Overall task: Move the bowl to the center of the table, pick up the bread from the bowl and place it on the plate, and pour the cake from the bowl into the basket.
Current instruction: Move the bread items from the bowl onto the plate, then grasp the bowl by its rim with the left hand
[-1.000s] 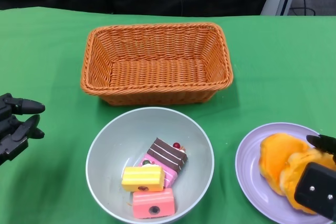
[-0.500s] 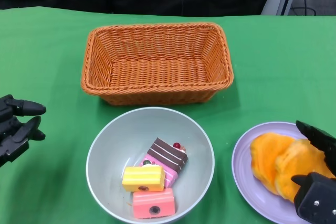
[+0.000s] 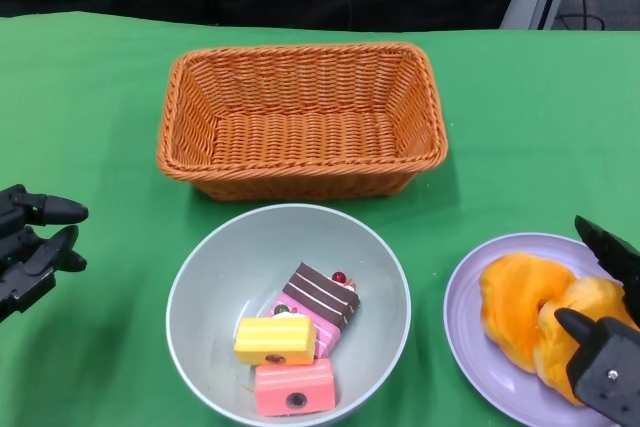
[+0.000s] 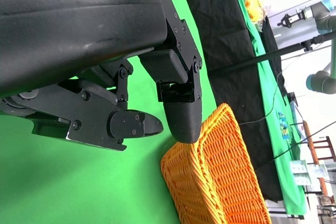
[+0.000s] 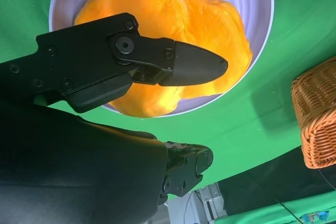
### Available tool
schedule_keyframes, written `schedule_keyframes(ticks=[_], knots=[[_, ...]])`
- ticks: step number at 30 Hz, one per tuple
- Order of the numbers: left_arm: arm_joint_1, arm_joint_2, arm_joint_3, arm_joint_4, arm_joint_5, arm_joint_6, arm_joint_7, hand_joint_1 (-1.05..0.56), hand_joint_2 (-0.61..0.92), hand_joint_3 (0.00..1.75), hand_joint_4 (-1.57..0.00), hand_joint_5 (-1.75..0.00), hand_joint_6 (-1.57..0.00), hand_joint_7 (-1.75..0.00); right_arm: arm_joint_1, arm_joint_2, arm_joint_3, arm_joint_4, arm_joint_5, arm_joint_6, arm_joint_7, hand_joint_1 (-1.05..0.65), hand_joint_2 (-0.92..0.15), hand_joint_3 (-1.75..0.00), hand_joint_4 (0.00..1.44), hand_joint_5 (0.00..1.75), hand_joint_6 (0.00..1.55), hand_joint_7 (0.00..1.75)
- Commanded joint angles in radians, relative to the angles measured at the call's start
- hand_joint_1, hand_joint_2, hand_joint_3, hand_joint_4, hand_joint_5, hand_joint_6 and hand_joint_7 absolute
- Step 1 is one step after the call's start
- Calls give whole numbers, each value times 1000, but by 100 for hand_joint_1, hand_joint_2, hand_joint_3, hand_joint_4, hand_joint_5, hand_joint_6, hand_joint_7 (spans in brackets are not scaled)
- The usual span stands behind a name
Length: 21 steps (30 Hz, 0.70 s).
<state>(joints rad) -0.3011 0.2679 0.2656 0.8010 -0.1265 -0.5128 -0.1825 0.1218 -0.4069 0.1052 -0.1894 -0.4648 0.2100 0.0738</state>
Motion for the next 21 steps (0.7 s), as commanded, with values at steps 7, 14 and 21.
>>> schedule_keyframes(ticks=[7, 14, 21], knots=[[-4, 24, 8, 13, -6, -13, -19, -5, 92, 36, -82, -126, -88, -85, -8, 134, -179, 4, 316, -168, 1, -87, -92, -68, 16, 7, 14, 4], [-10, 25, 10, 29, -10, -30, -32, -4, 92, 37, -82, -126, -88, -85, -16, 215, -225, 13, 437, -291, -11, -89, -92, -58, 25, 9, 22, 4], [-14, 26, 13, 39, -9, -38, -34, -4, 92, 37, -81, -125, -88, -85, -36, 329, -262, 25, 738, -348, 80, -82, -92, -41, 38, 13, 30, 5]])
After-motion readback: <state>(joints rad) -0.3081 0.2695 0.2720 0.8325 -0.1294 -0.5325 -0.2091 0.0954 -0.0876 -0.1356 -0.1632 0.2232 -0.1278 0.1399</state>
